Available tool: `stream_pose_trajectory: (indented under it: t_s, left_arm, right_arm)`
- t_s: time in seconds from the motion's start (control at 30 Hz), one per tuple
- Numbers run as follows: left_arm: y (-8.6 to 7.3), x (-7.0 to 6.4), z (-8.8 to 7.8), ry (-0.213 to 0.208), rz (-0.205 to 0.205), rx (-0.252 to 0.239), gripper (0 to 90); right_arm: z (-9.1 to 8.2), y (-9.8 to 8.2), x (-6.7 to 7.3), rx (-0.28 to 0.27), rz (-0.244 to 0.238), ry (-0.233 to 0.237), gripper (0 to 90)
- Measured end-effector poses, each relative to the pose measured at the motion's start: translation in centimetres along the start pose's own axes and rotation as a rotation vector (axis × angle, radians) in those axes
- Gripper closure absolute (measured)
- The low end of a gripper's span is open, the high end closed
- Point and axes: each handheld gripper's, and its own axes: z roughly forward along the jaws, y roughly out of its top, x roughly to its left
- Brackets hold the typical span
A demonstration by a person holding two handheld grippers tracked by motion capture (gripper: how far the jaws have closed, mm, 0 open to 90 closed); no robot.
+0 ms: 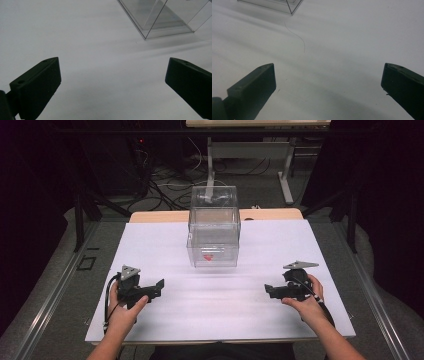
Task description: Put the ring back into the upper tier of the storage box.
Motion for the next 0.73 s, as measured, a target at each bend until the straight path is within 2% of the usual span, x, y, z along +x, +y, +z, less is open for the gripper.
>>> stream_pose_trajectory:
  t_s: [0.37,0.57,0.73]
  left_arm:
    - [0.1,0.1,0.0,-0.01,0.001,0.01,0.5]
    - [0.1,0.1,0.0,-0.009,0.0,0.011,0.5]
    - [0.0,0.1,0.1,-0.008,-0.004,0.015,0.5]
  right_arm:
    - [-0.1,-0.6,-1.0,-0.038,0.022,-0.036,0.0]
    - [0.2,-0.9,-1.4,-0.03,0.041,-0.052,0.0]
    - [0.5,-1.2,-1.9,-0.018,0.036,-0.081,0.0]
